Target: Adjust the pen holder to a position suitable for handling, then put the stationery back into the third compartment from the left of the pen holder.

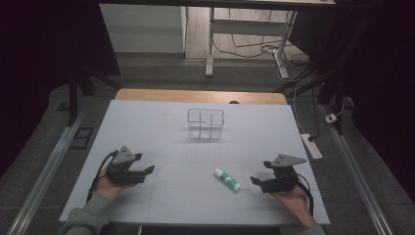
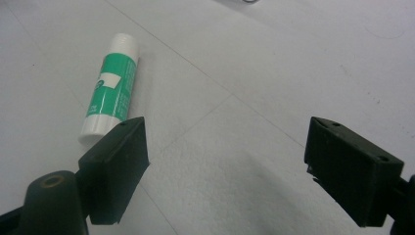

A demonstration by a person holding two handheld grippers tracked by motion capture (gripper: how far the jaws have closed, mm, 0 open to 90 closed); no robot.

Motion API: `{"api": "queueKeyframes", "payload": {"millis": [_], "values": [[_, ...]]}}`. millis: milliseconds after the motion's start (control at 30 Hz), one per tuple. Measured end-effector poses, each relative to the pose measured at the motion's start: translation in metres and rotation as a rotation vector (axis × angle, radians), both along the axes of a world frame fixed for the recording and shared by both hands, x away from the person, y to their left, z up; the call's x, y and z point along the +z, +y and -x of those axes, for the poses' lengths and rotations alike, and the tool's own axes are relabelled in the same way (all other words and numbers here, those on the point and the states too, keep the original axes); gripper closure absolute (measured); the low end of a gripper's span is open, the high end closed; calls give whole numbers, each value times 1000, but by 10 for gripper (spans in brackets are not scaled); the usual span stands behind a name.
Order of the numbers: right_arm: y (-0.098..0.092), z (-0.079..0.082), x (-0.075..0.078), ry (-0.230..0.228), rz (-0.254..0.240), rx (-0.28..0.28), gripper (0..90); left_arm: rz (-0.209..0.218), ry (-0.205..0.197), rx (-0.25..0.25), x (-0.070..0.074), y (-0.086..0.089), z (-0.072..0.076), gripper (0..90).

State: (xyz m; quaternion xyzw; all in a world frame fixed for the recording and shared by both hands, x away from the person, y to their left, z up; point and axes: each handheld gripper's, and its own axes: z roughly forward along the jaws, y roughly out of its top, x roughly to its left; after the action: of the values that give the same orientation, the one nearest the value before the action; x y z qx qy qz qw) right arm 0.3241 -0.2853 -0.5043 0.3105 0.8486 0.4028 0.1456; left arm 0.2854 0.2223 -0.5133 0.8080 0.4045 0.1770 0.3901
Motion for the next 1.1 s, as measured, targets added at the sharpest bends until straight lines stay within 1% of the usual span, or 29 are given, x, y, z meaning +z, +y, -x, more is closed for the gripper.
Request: {"api": "queueKeyframes", "payload": {"millis": [200, 433, 567, 633, 667, 900, 933, 1000, 1100], "values": [[0, 2, 1, -2, -9, -3, 157, 3, -1, 6, -1, 4, 2, 283], [0, 3, 2, -5, -5, -6, 157, 12, -1, 12, -2, 5, 0, 281], [-1, 4, 4, -6, -21, -14, 160, 9, 8, 8, -4, 5, -2, 277], [-1, 4, 5, -5, -24, -14, 161, 8, 7, 4, -4, 5, -2, 277], [0, 4, 5, -3, -28, -11, 161, 9, 5, 2, -4, 4, -2, 277], [12, 2, 10, 7, -4, -1, 164, 6, 11, 2, -5, 3, -4, 274], [14, 2, 11, 5, 4, 3, 164, 6, 10, 2, -5, 3, -4, 274], [18, 1, 12, 14, 0, 12, 164, 9, 10, 3, -5, 4, -4, 274], [24, 0, 15, 9, 6, 27, 164, 8, 9, 4, -4, 4, -3, 274]]}}
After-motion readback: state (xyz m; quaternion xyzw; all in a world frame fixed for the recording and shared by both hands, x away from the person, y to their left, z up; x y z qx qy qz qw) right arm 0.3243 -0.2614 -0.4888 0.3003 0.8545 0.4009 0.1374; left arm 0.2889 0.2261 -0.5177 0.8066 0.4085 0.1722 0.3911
